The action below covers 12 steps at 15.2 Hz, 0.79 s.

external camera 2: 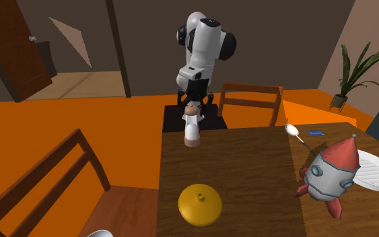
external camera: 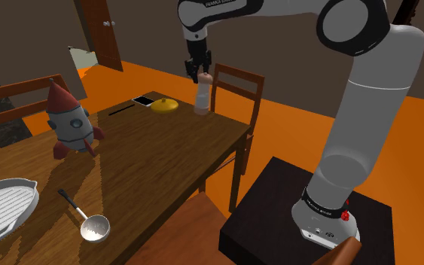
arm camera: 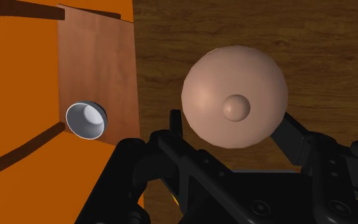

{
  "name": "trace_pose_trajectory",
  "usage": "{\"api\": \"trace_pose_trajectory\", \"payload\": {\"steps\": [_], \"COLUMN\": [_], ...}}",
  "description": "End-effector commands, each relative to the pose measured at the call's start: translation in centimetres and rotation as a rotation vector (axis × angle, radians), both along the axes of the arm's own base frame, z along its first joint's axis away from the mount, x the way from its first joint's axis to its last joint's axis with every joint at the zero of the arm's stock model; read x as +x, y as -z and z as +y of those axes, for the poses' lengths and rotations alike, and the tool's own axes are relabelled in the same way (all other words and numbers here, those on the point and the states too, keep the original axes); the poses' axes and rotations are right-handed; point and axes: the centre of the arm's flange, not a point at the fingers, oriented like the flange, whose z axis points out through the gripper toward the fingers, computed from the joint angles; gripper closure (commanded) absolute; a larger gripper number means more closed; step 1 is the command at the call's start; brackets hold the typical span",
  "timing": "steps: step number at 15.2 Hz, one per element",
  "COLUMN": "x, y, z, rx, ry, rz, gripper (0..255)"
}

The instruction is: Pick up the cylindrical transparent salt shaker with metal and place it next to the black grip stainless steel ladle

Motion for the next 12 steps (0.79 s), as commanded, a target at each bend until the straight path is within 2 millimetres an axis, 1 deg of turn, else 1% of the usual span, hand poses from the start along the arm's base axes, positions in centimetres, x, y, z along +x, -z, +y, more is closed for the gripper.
{"api": "trace_pose_trajectory", "payload": {"steps": [1,12], "x": [0.0,0.0], "y": [-1.0,-6.8], "z": [0.1,0.1], "rx": [0.0,0.0], "ry": [0.0,0.0], "rz": [0.0,0.0], "gripper": [255,255]}}
